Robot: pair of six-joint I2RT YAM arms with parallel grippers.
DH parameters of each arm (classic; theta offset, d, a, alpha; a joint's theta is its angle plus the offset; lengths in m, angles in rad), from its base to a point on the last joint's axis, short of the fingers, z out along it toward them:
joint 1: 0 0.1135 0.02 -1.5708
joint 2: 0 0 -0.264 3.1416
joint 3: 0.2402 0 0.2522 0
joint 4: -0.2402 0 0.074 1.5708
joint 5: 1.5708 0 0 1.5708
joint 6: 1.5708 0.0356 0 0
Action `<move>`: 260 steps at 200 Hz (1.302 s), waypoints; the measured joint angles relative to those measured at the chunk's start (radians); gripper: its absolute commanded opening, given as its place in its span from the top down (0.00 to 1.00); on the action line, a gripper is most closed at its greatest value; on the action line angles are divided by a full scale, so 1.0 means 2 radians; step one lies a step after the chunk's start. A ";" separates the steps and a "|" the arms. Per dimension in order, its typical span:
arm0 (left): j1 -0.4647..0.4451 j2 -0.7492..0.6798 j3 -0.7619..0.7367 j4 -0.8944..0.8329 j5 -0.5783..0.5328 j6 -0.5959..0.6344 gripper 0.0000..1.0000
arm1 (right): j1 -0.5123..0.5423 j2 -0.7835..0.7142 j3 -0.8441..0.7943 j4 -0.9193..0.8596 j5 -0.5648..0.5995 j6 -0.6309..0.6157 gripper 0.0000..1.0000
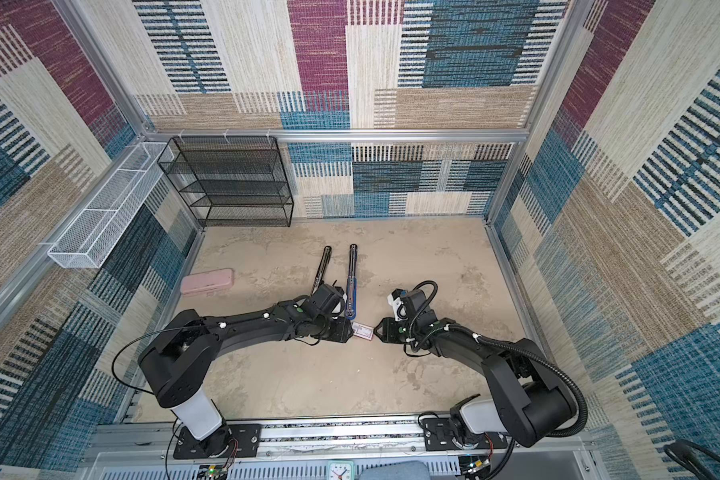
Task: Load the staples into the stapler
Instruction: 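Press the left gripper against the staple box while the right gripper closes on its end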
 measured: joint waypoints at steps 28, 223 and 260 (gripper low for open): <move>0.002 0.027 0.021 0.005 0.002 0.000 0.52 | 0.000 -0.005 -0.012 0.007 0.000 0.009 0.58; 0.002 0.054 0.027 0.035 0.030 -0.008 1.00 | 0.018 0.036 0.017 -0.001 0.027 0.019 0.61; 0.002 0.047 0.018 0.035 0.029 -0.017 1.00 | 0.031 0.044 0.024 -0.003 0.036 0.021 0.66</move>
